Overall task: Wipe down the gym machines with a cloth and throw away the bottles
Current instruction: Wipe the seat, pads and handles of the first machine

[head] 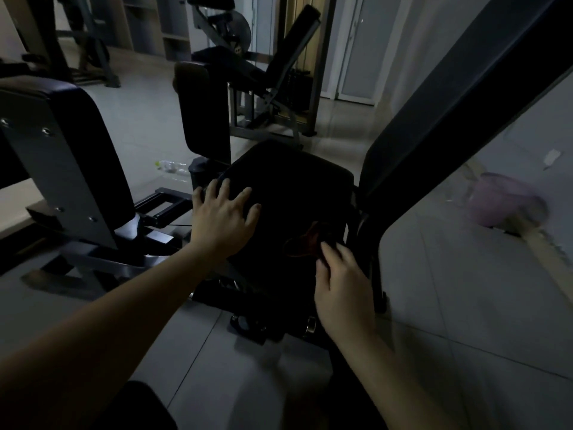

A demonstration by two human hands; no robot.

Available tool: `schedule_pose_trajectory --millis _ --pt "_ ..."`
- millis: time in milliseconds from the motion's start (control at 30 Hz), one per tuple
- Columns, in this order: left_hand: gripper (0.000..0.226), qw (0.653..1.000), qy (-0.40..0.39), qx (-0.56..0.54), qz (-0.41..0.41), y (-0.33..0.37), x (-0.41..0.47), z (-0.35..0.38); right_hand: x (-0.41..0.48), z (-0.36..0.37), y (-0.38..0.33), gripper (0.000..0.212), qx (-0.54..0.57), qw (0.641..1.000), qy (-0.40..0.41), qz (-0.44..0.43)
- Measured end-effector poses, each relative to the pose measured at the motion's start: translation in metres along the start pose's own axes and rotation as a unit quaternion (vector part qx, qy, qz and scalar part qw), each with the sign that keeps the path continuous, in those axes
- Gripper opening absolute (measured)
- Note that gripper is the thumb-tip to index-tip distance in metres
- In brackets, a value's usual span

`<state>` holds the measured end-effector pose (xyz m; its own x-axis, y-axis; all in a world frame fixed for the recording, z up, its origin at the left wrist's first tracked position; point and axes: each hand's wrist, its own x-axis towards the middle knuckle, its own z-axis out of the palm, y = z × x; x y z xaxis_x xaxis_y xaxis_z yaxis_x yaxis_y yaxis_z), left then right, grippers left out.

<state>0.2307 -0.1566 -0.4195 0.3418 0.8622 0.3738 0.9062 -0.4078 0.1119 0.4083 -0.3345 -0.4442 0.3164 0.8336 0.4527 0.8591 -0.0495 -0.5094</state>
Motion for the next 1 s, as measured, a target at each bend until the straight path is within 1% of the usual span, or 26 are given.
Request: schedule_pose_trajectory --millis 33,67,100,167,233,267,300,367,400,467,533,567,600,700,800,900,1000 --pt "0.073 1.000 -0.004 -0.003 0.001 0.001 0.000 -0.001 -0.004 -0.002 -0.001 0.040 -0.056 0.998 -0.005 -0.035" --pt "0.073 1.000 -0.010 -0.010 0.004 0.000 0.000 -0.002 -0.005 -0.005 -0.003 0.039 -0.080 0.995 0.000 -0.059" --pt "0.073 1.000 -0.016 -0.024 0.008 -0.002 0.000 -0.003 -0.002 -0.010 -0.005 0.038 -0.078 0.995 0.007 -0.063" --pt "0.072 0.997 -0.010 -0.076 -0.007 -0.010 -0.003 -0.005 0.010 -0.021 -0.003 0.036 -0.040 0.998 0.031 -0.039" --pt "0.069 0.987 0.044 -0.131 -0.076 -0.023 -0.016 -0.005 0.022 -0.028 0.008 0.040 -0.018 0.999 0.030 -0.013" --pt "0.068 0.976 0.067 -0.169 -0.118 -0.030 -0.025 -0.005 0.023 -0.029 0.014 0.043 -0.012 1.000 0.007 -0.015" --pt "0.070 0.961 0.071 -0.221 -0.151 -0.034 -0.034 -0.005 0.023 -0.028 0.019 0.047 -0.014 0.999 -0.027 -0.022" --pt "0.074 0.922 0.041 -0.340 -0.182 -0.041 -0.047 0.001 0.019 -0.023 0.028 0.047 -0.039 0.994 -0.082 -0.056" --pt "0.076 0.905 0.029 -0.382 -0.186 -0.043 -0.052 0.004 0.019 -0.020 0.030 0.043 -0.054 0.991 -0.089 -0.080" --pt "0.082 0.885 0.029 -0.428 -0.181 -0.042 -0.058 0.009 0.023 -0.017 0.027 0.033 -0.070 0.988 -0.075 -0.118" --pt "0.087 0.867 0.032 -0.464 -0.181 -0.041 -0.061 0.013 0.029 -0.007 0.012 0.027 -0.082 0.983 -0.057 -0.156" --pt "0.088 0.863 0.032 -0.470 -0.182 -0.041 -0.062 0.014 0.034 -0.001 0.001 0.026 -0.085 0.980 -0.051 -0.174" --pt "0.088 0.866 0.033 -0.463 -0.184 -0.040 -0.062 0.015 0.041 0.007 -0.012 0.023 -0.083 0.977 -0.050 -0.191" --pt "0.088 0.888 0.035 -0.418 -0.190 -0.038 -0.061 0.012 0.072 0.035 -0.057 0.017 -0.068 0.969 -0.071 -0.226" --pt "0.089 0.892 0.024 -0.412 -0.185 -0.038 -0.063 0.010 0.089 0.046 -0.080 0.021 -0.069 0.961 -0.107 -0.246" --pt "0.089 0.890 0.020 -0.422 -0.172 -0.039 -0.065 0.007 0.076 0.022 -0.053 0.027 -0.076 0.961 -0.122 -0.235" --pt "0.087 0.889 0.020 -0.424 -0.173 -0.037 -0.065 0.009 0.054 -0.008 -0.017 0.030 -0.085 0.968 -0.097 -0.213"
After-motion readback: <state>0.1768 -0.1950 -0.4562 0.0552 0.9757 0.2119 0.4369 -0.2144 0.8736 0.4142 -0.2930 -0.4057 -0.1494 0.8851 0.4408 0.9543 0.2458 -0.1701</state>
